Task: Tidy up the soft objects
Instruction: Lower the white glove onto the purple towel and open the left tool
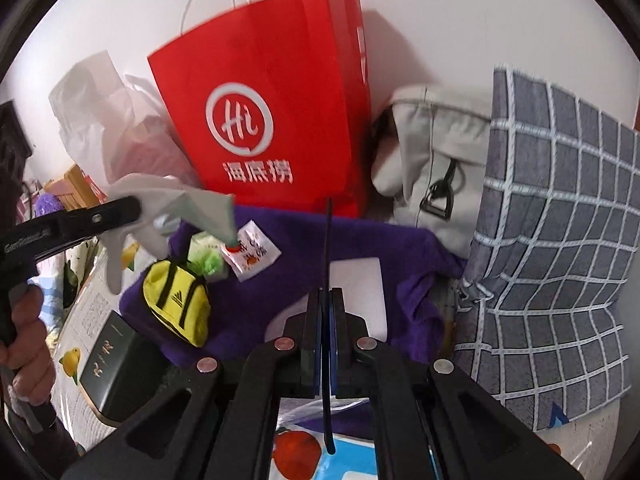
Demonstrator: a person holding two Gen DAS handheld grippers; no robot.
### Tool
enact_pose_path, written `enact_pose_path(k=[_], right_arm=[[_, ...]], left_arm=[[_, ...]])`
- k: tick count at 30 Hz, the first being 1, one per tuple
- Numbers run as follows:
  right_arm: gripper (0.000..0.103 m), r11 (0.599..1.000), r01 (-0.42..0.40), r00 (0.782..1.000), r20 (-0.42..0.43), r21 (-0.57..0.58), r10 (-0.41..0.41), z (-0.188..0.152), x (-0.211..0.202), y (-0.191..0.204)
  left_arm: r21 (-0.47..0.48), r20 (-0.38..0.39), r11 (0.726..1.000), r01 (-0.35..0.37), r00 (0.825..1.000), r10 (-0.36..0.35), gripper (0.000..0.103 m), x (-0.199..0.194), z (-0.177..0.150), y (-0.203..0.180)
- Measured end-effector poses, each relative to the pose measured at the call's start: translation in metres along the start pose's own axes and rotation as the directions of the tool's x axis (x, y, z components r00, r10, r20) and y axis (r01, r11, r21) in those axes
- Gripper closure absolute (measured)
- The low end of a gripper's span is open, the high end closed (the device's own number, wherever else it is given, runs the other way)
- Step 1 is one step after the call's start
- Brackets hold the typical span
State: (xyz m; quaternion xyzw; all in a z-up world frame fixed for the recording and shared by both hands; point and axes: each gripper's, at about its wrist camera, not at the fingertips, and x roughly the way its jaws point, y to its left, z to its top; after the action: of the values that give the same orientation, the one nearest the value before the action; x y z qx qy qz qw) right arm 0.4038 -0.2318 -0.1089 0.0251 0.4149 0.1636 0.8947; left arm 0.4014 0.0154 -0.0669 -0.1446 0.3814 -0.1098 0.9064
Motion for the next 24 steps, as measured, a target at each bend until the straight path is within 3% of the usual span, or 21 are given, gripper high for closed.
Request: enact_pose_path(k=[9, 16, 18, 24], right_arm=[[0.1, 0.996, 0.073, 0.994, -0.089, 0.042, -0.069, -0.01, 0.037, -0.02], [0.099, 0.998, 0.061, 0.989, -0.135, 0.035, -0.056, -0.018, 0.054, -0.018], [0.097, 0.998, 0.055, 0.989, -0.142, 0.03, -0.05, -0.018, 0.057, -0.016], [0.095, 0.999, 0.044, 0.989, -0.141, 0.012, -0.041, -0.018, 0.059, -0.01]], left_arm=[[-0.041, -0.102, 0.999, 0.003, 0.995, -0.007, 0.09, 0.043, -0.011, 0.014], [-0.058, -0.18, 0.997, -0.044, 0.983, 0.033, 0.09, 0.061, -0.018, 0.028], [-0.056, -0.203, 0.997, -0.055, 0.978, 0.043, 0.083, 0.066, -0.019, 0.03], [-0.023, -0.204, 0.996, -0.087, 0.976, 0.08, 0.081, 0.066, -0.021, 0.028]])
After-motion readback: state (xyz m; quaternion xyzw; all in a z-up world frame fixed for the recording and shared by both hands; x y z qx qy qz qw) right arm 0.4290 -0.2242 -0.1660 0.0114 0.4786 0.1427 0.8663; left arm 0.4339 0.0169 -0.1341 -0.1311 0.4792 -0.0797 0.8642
